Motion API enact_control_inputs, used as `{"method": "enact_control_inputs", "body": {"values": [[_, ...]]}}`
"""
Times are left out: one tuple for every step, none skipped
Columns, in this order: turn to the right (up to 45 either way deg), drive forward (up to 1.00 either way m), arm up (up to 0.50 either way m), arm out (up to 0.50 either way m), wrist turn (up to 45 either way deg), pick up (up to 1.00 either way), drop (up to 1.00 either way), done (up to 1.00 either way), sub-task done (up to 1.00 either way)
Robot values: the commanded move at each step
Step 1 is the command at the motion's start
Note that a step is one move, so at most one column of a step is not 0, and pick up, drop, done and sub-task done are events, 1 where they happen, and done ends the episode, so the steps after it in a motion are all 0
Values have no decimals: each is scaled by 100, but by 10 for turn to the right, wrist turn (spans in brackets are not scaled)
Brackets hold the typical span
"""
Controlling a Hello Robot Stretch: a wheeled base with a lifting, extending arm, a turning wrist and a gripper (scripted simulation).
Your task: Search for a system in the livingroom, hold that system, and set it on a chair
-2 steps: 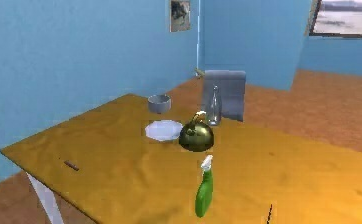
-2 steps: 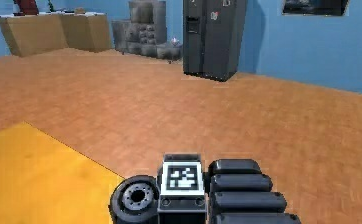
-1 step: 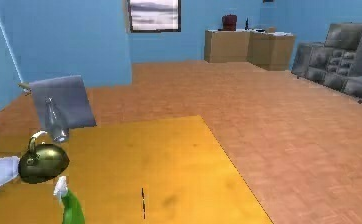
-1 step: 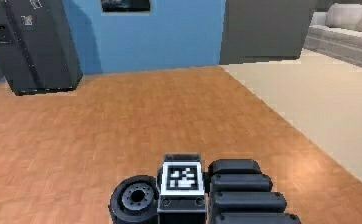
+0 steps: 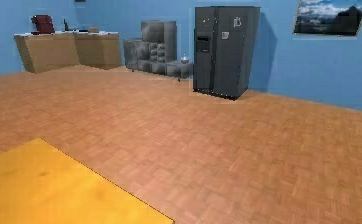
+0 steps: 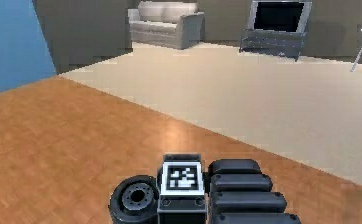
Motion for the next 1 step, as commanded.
{"method": "enact_control_inputs", "body": {"values": [[150, 0, 0, 0, 0, 0, 0, 0, 0]]}}
